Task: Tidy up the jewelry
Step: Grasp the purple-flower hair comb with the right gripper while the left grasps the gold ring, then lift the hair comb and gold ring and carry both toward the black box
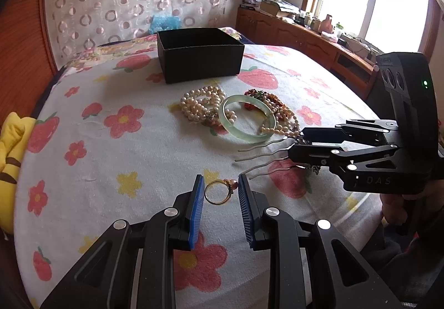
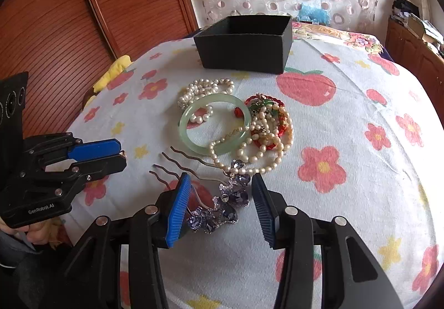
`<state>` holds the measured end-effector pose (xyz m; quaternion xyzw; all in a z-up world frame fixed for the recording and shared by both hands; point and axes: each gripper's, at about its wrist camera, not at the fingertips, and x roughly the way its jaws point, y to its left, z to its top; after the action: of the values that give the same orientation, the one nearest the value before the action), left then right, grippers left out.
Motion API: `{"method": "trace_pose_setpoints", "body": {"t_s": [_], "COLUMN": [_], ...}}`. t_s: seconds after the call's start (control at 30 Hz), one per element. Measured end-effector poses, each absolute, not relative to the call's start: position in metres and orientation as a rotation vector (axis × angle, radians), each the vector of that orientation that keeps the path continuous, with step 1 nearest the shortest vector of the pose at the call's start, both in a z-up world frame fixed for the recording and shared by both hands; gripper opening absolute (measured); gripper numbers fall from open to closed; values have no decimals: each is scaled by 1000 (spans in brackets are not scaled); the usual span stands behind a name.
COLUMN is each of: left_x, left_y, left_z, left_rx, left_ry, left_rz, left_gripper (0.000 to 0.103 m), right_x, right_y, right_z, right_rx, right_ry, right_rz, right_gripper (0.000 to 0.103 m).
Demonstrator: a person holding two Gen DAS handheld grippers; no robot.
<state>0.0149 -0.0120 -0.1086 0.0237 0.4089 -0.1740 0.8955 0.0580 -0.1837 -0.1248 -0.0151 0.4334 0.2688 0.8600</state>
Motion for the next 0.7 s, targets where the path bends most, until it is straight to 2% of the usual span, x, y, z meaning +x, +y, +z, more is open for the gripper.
{"method": "trace_pose_setpoints", "body": {"t_s": [0.1, 0.27, 0.7], "left_x": [15, 16, 16], "left_y": [-14, -13, -10], "left_z": [-110, -110, -108], "left_rx": [50, 51, 49], "left_ry": [850, 847, 840], "left_rz": [-365, -361, -358], "left_gripper": [24, 24, 24], "right_x": [60, 55, 50], "right_y": [-184, -179, -179], "right_z": [-125, -124, -124], "right_rx": [-12, -40, -73], "right_ry": [917, 926, 944], "right_rz": [572, 598, 569], "right_gripper": [47, 36, 38]}}
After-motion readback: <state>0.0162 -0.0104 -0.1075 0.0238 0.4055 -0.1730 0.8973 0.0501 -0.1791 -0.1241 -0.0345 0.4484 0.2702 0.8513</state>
